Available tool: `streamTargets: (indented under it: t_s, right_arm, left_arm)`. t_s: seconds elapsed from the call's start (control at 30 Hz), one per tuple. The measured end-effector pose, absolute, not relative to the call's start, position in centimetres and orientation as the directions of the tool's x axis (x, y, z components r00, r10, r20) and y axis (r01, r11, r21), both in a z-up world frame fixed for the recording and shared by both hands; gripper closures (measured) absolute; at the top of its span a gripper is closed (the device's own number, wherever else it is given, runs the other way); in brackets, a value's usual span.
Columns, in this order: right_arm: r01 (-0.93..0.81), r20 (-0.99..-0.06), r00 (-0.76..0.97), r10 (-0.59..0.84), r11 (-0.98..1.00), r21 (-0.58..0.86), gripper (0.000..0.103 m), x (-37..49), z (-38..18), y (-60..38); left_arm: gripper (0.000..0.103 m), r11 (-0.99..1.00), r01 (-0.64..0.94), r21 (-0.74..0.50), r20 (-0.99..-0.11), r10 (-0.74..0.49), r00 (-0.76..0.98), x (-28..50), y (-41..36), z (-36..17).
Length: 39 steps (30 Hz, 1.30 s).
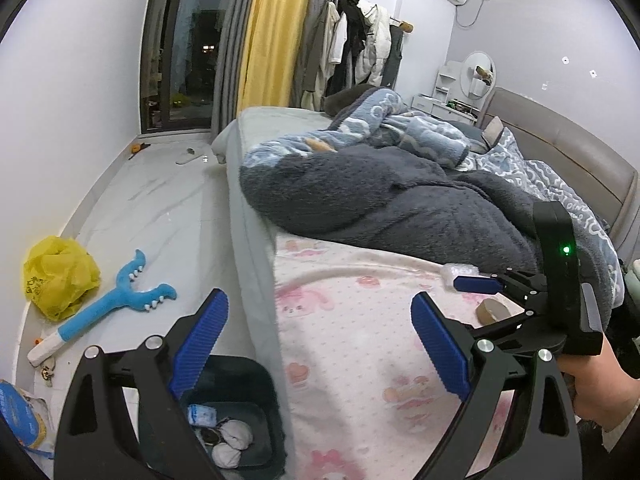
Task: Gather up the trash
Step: 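Move both open grippers from the bin back over the pink blanket, then grasp the white cardboard tape ring with the right gripper, then grasp the clear bubble-wrap roll with the left gripper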
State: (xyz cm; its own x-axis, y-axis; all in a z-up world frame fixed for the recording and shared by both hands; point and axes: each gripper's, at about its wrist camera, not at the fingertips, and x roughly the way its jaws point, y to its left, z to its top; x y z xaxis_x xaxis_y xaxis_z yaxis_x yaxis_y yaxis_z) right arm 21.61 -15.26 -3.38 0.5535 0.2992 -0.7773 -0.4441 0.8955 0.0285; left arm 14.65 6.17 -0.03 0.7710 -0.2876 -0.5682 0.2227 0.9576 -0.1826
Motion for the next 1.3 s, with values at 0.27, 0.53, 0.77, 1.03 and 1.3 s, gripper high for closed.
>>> streamTargets:
  t_s: [0.27, 0.53, 0.77, 1.03, 1.3]
  right_arm:
    - [-0.371, -0.777, 0.579, 0.246, 0.929, 0.018, 0.014, 21.7, -3.9, -20.6]
    - [-0.312, -0.785, 0.578, 0.221, 0.949, 0.038, 0.014, 21.9, -5.2, -24.6]
    - [-0.317, -0.8, 0.556, 0.226, 0.947, 0.047, 0.028, 21.6, -6.2, -26.4]
    - [-0.341, -0.822, 0.52, 0.233, 0.939, 0.051, 0.057, 21.0, -7.6, -27.9]
    - [-0.337, -0.785, 0.549, 0.285, 0.936, 0.104, 0.063, 20.4, -6.5, -30.4]
  left_arm:
    - [0.009, 0.95, 0.25, -0.186, -0.578, -0.312, 0.754, 15.4, 3.4, -0.7]
    - [0.009, 0.946, 0.266, -0.187, -0.597, -0.325, 0.734, 16.4, 1.3, -1.6]
    - [0.009, 0.939, 0.285, -0.192, -0.608, -0.342, 0.717, 17.3, -0.7, -2.2]
    - [0.008, 0.925, 0.304, -0.228, -0.616, -0.379, 0.691, 18.6, -3.4, -3.1]
    - [0.008, 0.913, 0.337, -0.23, -0.627, -0.403, 0.667, 20.0, -7.4, -3.9]
